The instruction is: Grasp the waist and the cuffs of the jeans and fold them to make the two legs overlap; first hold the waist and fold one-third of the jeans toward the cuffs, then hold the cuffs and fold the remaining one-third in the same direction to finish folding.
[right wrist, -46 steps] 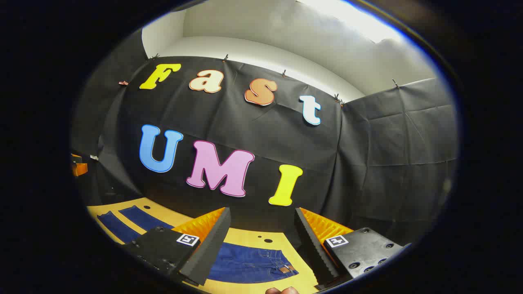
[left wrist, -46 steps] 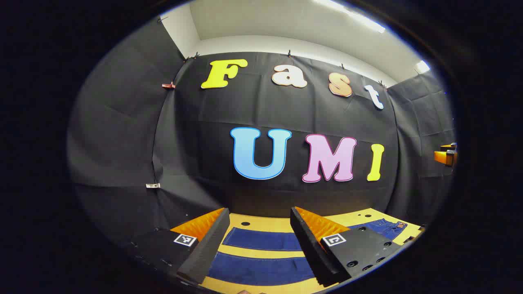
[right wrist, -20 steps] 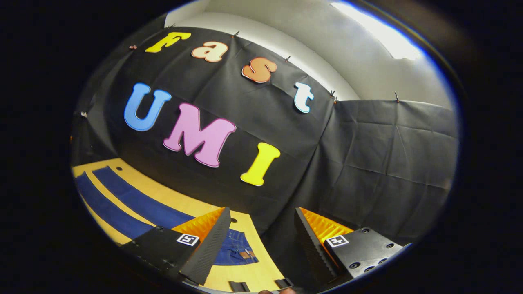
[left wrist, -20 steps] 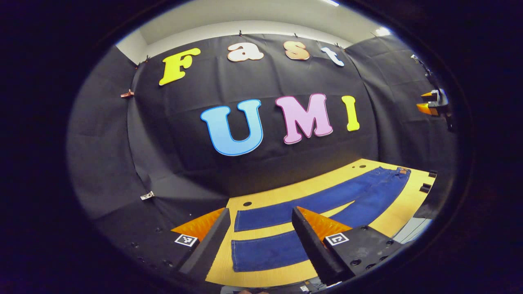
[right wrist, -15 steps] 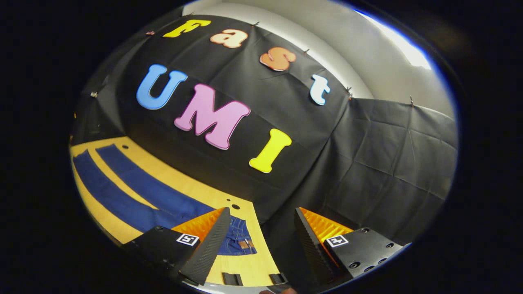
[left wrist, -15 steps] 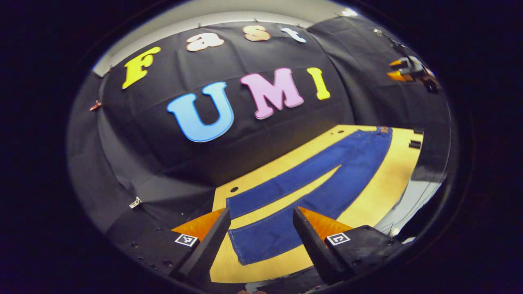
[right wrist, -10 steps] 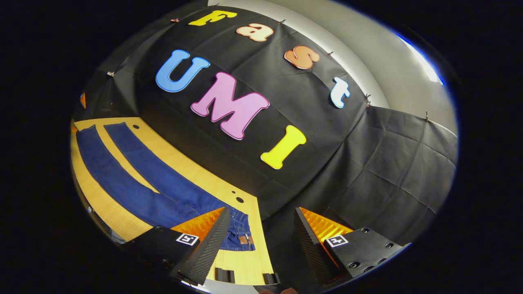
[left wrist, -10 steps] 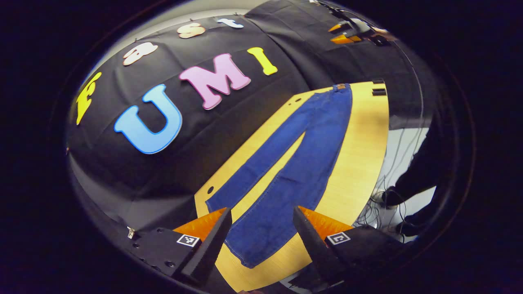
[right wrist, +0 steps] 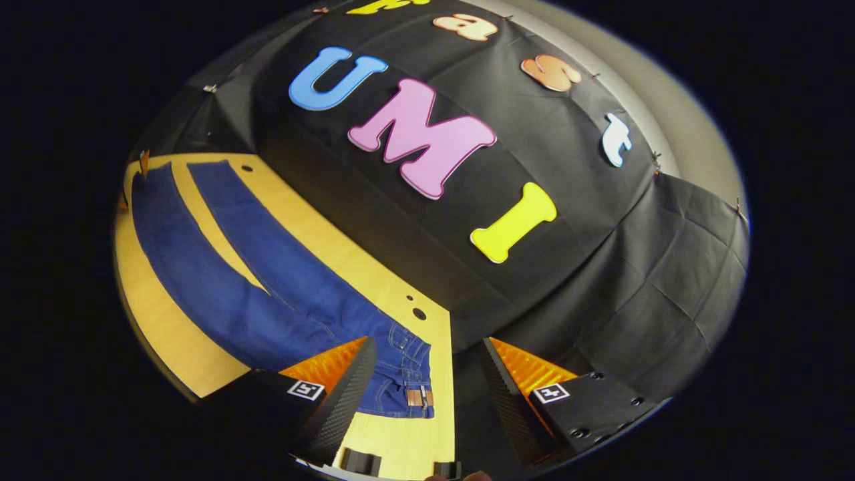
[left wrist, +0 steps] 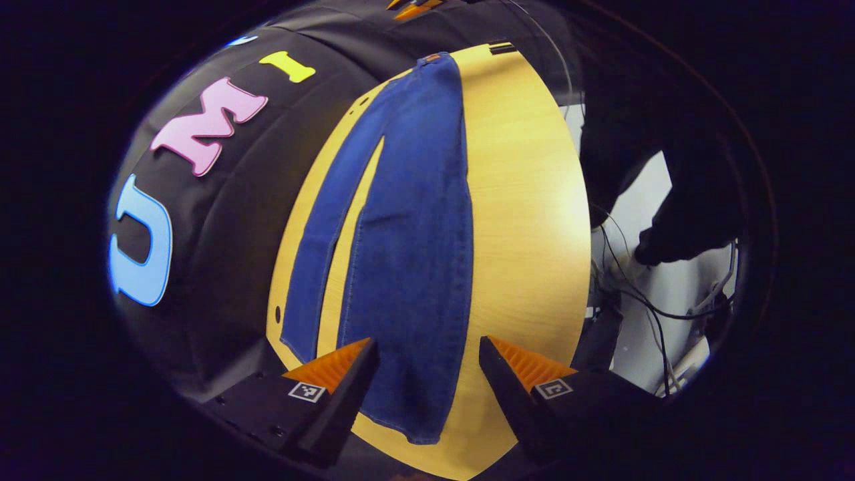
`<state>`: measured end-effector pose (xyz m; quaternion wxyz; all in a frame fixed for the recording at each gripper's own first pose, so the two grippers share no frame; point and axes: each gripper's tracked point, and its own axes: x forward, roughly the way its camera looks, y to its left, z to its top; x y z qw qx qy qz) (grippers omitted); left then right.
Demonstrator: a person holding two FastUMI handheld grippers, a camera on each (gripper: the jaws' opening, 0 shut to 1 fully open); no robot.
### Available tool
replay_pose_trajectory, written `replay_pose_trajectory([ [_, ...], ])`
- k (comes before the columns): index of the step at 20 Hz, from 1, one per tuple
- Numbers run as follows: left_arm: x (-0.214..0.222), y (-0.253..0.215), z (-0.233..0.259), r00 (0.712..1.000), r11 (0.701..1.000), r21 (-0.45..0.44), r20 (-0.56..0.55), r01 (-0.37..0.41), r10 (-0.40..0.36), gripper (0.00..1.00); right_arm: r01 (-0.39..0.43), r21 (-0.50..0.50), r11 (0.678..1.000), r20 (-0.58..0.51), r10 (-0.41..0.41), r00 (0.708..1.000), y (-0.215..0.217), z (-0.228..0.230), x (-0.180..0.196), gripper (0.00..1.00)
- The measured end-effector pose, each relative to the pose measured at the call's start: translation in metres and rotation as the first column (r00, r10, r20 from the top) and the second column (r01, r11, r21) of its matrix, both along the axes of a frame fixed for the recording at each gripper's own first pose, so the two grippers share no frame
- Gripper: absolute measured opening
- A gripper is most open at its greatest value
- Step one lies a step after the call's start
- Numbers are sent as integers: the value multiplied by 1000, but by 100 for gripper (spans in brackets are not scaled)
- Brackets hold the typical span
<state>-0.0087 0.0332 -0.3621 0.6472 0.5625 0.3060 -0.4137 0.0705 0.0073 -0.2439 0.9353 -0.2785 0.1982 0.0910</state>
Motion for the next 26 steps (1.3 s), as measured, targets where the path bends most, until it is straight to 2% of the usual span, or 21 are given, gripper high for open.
replay_pose_trajectory([
  [2,9,4,-5,999,998,36,22,46,-46,97,-35,-57,998,-42,33,999,-5,-30,5,96],
  [3,16,0,-7,997,997,49,34,64,-65,93,-61,-93,994,-58,56,997,-8,-42,6,96],
  [5,29,0,-15,998,997,40,29,62,-63,93,-136,-148,980,-98,122,988,-9,-61,4,96],
  [7,38,1,-18,998,998,19,17,52,-52,92,-231,-191,954,-163,201,966,-8,-86,2,96],
  [8,47,1,-17,998,998,11,7,55,-55,95,-290,-222,931,-188,251,950,-6,-97,-2,96],
  [10,58,1,-18,998,998,0,-4,64,-64,92,-443,-285,850,-261,376,889,0,-123,-18,96],
  [12,67,1,-19,998,998,-7,-5,68,-68,93,-586,-335,737,-325,494,807,6,-143,-34,96],
  [14,72,1,-21,997,997,-12,-15,71,-72,92,-689,-343,638,-390,571,722,13,-169,-47,96],
  [15,75,0,-22,997,997,-11,-20,76,-76,93,-723,-341,600,-419,592,689,15,-182,-49,96],
  [17,80,-1,-23,996,996,-1,-25,87,-87,93,-762,-343,549,-452,615,647,19,-201,-42,95],
  [19,81,-2,-23,995,996,3,-47,88,-87,92,-781,-344,521,-472,623,624,26,-212,-38,95],
  [21,80,-2,-22,993,996,2,-84,88,-88,91,-809,-349,472,-526,616,586,30,-231,-40,95],
  [22,81,-3,-23,990,995,8,-101,96,-95,87,-814,-361,454,-531,618,580,35,-236,-35,94],
  [23,80,-5,-24,987,994,10,-121,108,-106,86,-813,-376,444,-522,624,582,41,-236,-32,82],
  [24,76,-3,-26,982,994,17,-154,112,-108,83,-812,-370,452,-527,617,584,42,-237,-34,70],
  [25,70,-4,-29,976,993,17,-189,115,-109,78,-808,-351,473,-549,595,587,39,-244,-36,61],
  [26,71,-4,-28,976,993,28,-191,112,-105,61,-799,-342,494,-553,582,596,37,-247,-36,50],
])
